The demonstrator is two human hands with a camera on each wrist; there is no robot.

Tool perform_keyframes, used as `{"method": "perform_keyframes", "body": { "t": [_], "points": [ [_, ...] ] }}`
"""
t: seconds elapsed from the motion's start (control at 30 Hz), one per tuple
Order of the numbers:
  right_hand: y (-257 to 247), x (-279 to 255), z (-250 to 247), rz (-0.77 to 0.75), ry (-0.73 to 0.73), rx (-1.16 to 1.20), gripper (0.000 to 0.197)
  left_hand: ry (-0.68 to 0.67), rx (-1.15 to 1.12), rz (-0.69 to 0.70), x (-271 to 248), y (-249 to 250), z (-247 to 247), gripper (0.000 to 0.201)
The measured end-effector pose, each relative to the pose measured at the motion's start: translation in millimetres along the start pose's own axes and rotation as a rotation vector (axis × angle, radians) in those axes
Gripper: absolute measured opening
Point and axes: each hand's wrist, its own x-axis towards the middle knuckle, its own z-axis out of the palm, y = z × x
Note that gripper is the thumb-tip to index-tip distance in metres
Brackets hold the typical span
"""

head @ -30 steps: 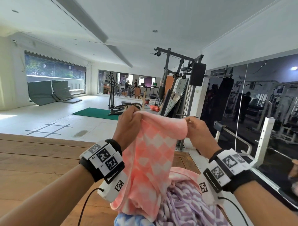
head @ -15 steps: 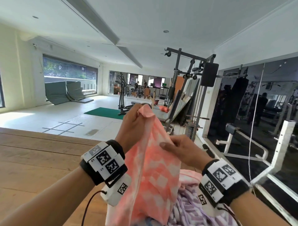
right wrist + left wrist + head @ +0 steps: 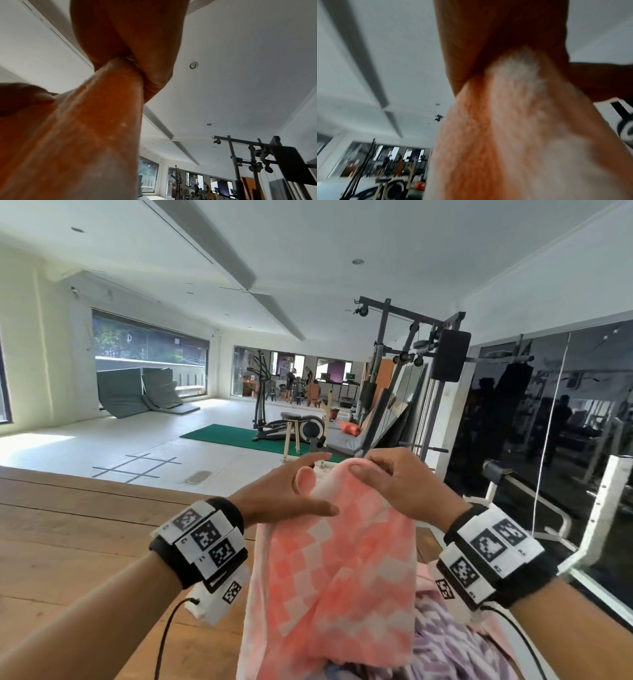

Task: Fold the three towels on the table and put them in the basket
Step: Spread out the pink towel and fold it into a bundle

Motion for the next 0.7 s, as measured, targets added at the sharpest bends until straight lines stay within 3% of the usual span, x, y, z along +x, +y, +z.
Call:
{"method": "perform_keyframes", "body": {
  "t": [0.03,0.1,0.2,0.27,0.33,0.5,0.57,0.67,0.7],
  "points": [
    [-5,3,5,-0.017,-0.014,0.001,0.035,-0.079,0.079,0.033,0,0,0,0.042],
    [-11,7,14,-0.014,-0.067,0.009,0.031,-0.007,0.160,0.117,-2,-1,-3,0.013],
    [-5,7,26,0.150,-0.225,-0.028,0.021,0.340,-0.114,0.170,-4,-6,-22,0.032],
    [9,0,35,0.224,-0.295,-0.111,0.034,0.509,-0.287,0.184,-8,-8,-47,0.039],
    [19,-6,42,0.256,-0.251,-0.142,0.047,0.577,-0.287,0.213,-10,-14,-71,0.034],
    [-2,5,52,0.364,0.156,0.093,0.033,0.425,-0.208,0.173,-25,-33,-77,0.026],
    [-24,15,57,0.291,0.129,0.030,0.029,0.332,-0.262,0.125,-29,-41,-68,0.022],
    [-52,24,68,0.233,0.046,-0.050,0.024,0.023,-0.138,0.122,-37,-51,-64,0.060],
    [-59,25,72,0.224,0.034,-0.064,0.023,-0.075,-0.053,0.134,-39,-55,-63,0.064]
  ]
}}
